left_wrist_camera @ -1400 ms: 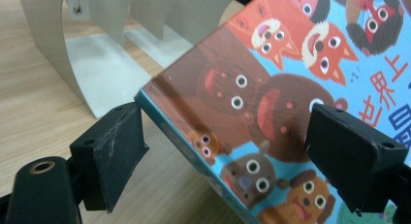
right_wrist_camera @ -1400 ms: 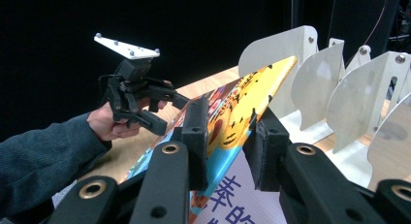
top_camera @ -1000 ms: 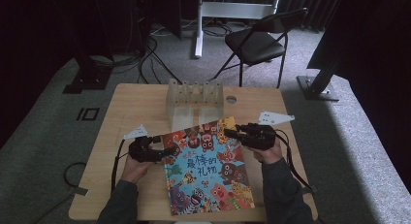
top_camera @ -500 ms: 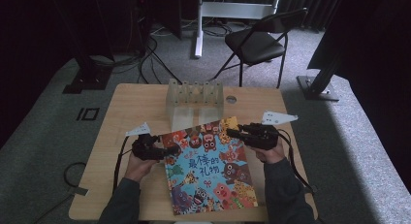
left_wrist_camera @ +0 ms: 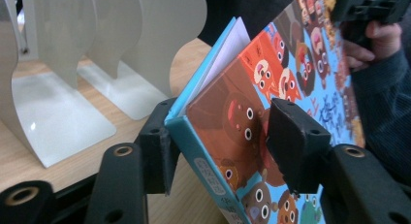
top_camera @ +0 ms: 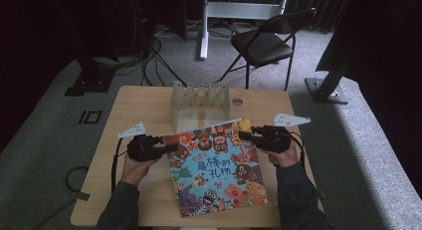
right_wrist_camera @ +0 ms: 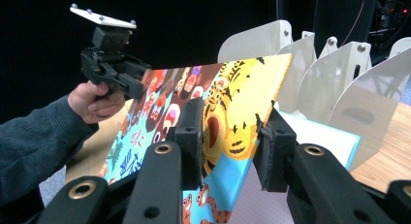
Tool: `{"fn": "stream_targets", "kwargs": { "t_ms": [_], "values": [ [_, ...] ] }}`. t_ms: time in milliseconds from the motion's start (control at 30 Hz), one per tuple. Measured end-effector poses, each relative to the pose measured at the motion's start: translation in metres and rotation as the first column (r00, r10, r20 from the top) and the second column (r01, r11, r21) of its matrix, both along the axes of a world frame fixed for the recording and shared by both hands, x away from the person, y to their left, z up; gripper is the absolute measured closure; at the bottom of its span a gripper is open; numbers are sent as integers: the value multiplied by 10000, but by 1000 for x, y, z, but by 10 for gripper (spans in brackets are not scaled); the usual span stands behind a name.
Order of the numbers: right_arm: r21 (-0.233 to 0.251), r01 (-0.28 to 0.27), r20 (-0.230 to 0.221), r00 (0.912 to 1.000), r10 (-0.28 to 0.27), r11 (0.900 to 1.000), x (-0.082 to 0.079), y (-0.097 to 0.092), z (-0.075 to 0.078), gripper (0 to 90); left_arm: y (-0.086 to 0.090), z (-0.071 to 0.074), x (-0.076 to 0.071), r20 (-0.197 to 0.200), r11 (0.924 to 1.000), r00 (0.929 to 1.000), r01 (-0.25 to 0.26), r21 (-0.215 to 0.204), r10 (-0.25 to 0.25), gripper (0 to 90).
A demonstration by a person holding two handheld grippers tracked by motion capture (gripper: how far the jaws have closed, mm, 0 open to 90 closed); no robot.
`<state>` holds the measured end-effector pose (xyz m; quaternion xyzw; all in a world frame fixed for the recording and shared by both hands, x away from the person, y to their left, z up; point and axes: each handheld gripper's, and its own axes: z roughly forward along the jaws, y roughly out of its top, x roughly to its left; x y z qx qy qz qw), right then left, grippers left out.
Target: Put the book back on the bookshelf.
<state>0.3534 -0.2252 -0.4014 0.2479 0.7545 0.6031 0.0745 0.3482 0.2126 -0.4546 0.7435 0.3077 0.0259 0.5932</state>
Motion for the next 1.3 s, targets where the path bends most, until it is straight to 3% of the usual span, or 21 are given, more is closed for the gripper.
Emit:
{"fn": "stream_targets", "kwargs": {
  "t_ms": [100, 367, 500, 733, 867, 1067, 1167, 1200, 1233, 1267, 1300],
  "values": [
    [-104, 61, 50, 10000, -60, 9999, 0, -1, 1, 662, 1, 5, -1, 104, 10000, 9999, 81, 31, -81, 520],
    [-527, 190, 324, 9993, -173, 9984, -4, -6, 5, 633, 1, 27, -10, 843, 9989, 9958, 333, 335, -360, 587],
    [-729, 481, 472, 9979, -447, 9962, -4, -6, 4, 614, 0, 34, -13, 1105, 9988, 9929, 409, 262, -435, 625],
    [-676, 676, 758, 9952, -624, 9954, -5, -8, 3, 605, 0, 45, -16, 1520, 9988, 9872, 486, 17, -483, 679],
    [-702, 824, 944, 9927, -756, 9941, -5, -8, 3, 603, -1, 53, -20, 1914, 9981, 9803, 544, -292, -479, 709],
    [-835, 1080, 1450, 9848, -952, 9906, -8, -7, 6, 615, -3, 63, -23, 2328, 9989, 9718, 435, -185, -381, 734],
    [-831, 1221, 1697, 9797, -1066, 9890, -8, -6, 7, 615, -4, 66, -25, 2635, 9994, 9644, 289, -169, -234, 742],
    [-820, 1250, 1727, 9789, -1094, 9888, -8, -6, 7, 614, -5, 69, -26, 2880, 9998, 9575, 168, -54, -145, 742],
    [-815, 1294, 1746, 9780, -1137, 9882, -7, -5, 7, 612, -5, 69, -26, 2880, 9998, 9575, 168, -54, -145, 743],
    [-790, 1349, 1765, 9770, -1194, 9877, -7, -5, 7, 611, -5, 71, -27, 3074, 9999, 9515, 123, 33, -127, 744],
    [-790, 1349, 1765, 9770, -1194, 9877, -7, -5, 7, 611, -5, 71, -27, 3074, 9999, 9515, 123, 33, -127, 745]
  ]
}}
